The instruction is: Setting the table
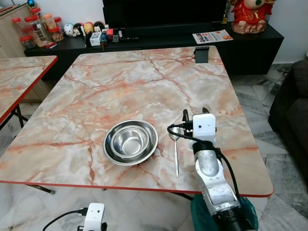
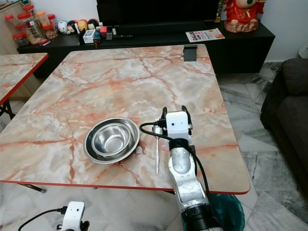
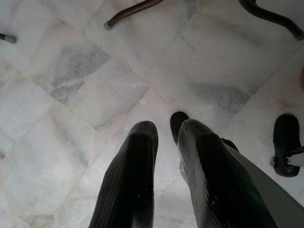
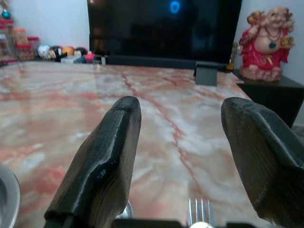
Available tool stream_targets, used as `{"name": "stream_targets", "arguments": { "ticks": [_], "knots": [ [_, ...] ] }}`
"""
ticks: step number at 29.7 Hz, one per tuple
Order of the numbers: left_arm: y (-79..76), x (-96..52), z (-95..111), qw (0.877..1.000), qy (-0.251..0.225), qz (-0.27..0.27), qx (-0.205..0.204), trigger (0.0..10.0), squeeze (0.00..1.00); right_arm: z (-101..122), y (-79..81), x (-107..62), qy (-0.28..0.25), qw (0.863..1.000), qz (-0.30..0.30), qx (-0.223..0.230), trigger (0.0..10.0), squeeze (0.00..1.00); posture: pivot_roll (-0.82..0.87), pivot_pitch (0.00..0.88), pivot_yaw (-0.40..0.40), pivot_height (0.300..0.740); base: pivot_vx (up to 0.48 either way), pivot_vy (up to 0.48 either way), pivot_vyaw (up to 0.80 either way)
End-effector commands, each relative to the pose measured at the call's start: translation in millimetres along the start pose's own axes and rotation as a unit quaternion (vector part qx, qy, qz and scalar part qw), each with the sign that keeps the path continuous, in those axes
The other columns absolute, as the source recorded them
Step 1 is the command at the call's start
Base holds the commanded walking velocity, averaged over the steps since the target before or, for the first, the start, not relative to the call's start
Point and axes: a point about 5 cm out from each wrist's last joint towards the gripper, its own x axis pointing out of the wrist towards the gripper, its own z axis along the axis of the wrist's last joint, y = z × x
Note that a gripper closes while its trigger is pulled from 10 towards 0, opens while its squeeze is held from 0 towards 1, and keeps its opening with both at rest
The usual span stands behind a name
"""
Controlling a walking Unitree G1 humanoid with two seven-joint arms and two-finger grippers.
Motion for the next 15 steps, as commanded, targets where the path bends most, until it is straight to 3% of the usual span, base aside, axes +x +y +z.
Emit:
{"name": "stream_targets", "arguments": {
  "ticks": [1,15],
  "knots": [
    [4.2,-1.4,-3.9,1.000,0.002,0.007,-0.012,10.0,0.00,1.9,6.7,1.0,-0.005,1.000,0.008,0.003,10.0,0.00,-0.06,0.034,0.100,0.740,0.000,0.375,0.00],
    [4.1,-1.7,-4.8,1.000,0.002,0.007,-0.013,10.0,0.00,6.2,9.4,2.8,-0.024,1.000,0.012,0.004,10.0,0.00,-0.06,0.038,0.101,0.740,0.000,0.377,0.00]
  ]
}}
